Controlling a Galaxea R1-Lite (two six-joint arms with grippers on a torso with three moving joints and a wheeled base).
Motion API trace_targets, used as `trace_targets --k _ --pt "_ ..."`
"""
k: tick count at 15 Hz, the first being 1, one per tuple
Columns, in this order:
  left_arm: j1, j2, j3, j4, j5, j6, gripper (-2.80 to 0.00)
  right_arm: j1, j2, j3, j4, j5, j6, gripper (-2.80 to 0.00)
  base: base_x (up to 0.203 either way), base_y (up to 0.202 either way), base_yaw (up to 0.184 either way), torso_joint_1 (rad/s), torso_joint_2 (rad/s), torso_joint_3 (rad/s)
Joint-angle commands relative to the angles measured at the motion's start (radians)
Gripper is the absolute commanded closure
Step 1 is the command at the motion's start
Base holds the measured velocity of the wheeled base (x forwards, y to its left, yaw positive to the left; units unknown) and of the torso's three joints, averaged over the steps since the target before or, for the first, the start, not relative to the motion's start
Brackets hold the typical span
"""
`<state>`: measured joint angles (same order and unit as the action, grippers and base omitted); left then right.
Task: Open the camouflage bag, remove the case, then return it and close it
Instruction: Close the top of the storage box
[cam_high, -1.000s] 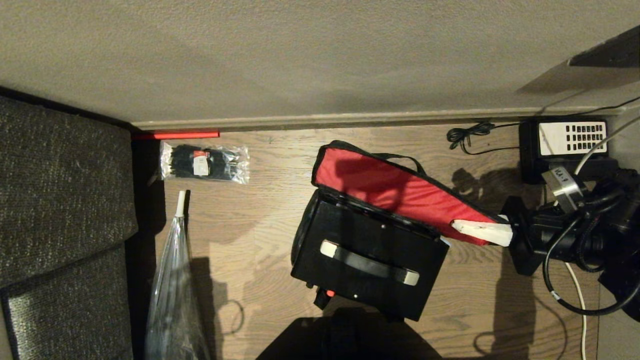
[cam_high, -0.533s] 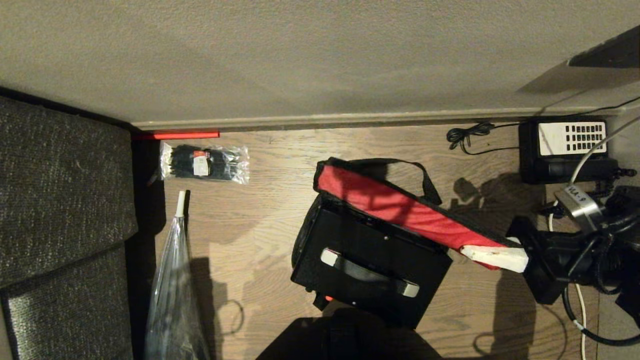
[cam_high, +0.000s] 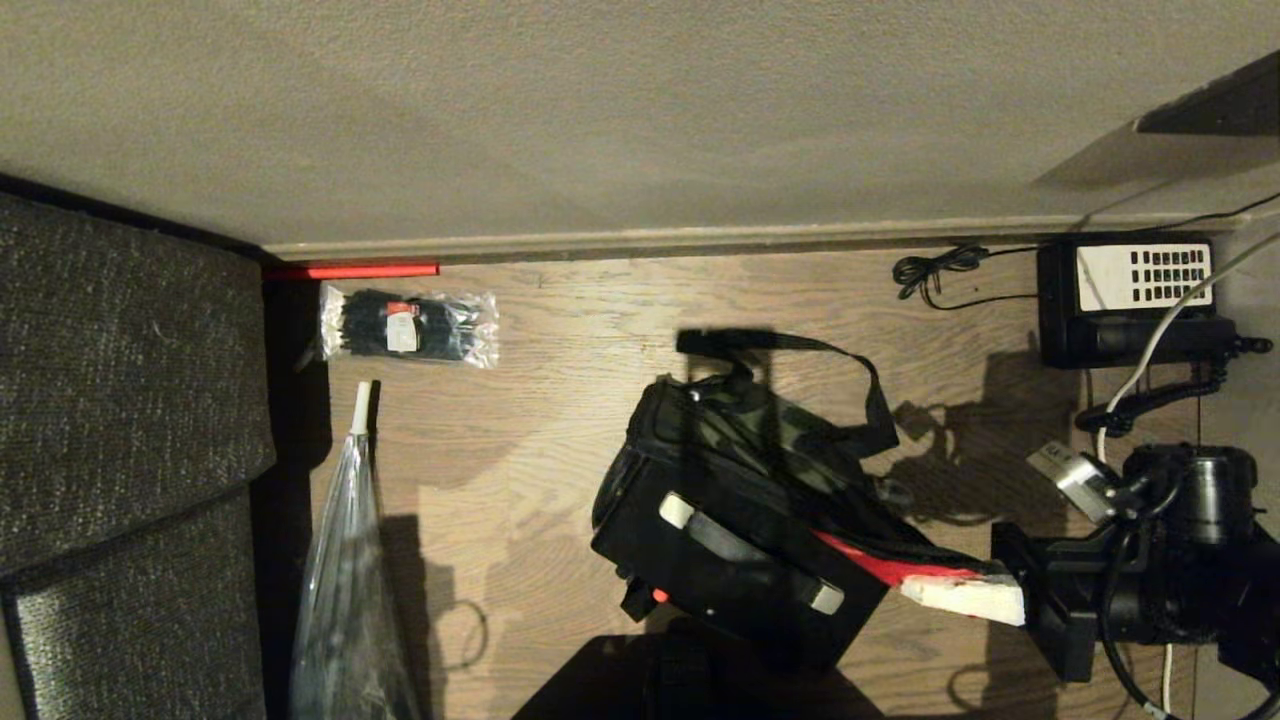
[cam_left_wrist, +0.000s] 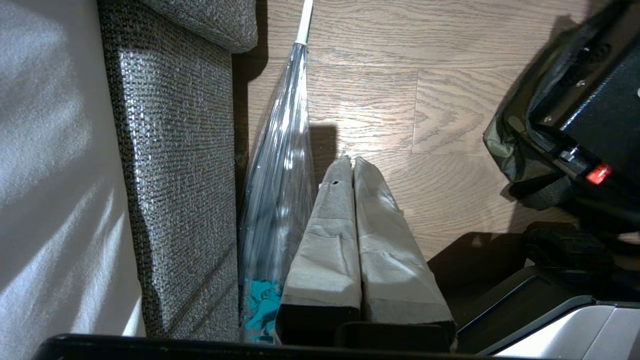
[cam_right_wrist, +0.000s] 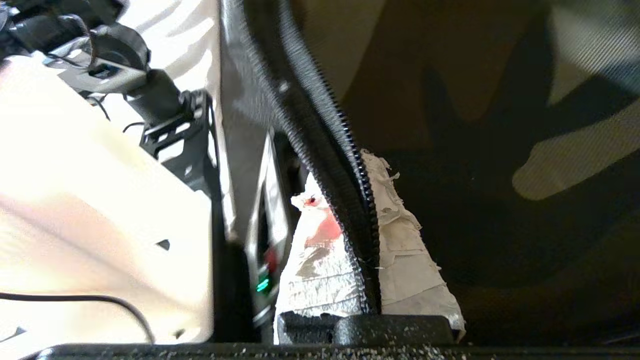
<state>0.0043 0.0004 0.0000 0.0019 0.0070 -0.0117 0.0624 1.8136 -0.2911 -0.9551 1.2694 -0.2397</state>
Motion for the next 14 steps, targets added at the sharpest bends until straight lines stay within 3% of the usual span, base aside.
trace_targets --k 1,5,6,8,14 --pt "0.0 -0.002 0.003 0.0 0.001 -0.001 0.0 0.013 0.052 0.003 0.056 -0.108 -0.052 0.0 0.0 0.0 0.0 0.0 0.0 0.0" --pt "0.0 -0.002 0.003 0.001 0.001 -0.001 0.0 0.029 0.102 0.013 0.214 -0.269 -0.311 0.0 0.0 0.0 0.0 0.0 0.0 0.0" --pt "0.0 -0.002 0.003 0.001 0.001 -0.001 0.0 0.029 0.104 0.017 0.237 -0.285 -0.359 -2.8 0.0 0.0 0.0 0.0 0.0 0.0" --pt "0.0 -0.002 0.003 0.0 0.001 -0.001 0.0 0.03 0.104 0.027 0.266 -0.288 -0.404 -2.8 0.0 0.0 0.0 0.0 0.0 0.0" --pt "0.0 -0.002 0.003 0.001 0.001 -0.001 0.0 0.034 0.098 0.027 0.295 -0.286 -0.408 -2.8 0.0 0.0 0.0 0.0 0.0 0.0"
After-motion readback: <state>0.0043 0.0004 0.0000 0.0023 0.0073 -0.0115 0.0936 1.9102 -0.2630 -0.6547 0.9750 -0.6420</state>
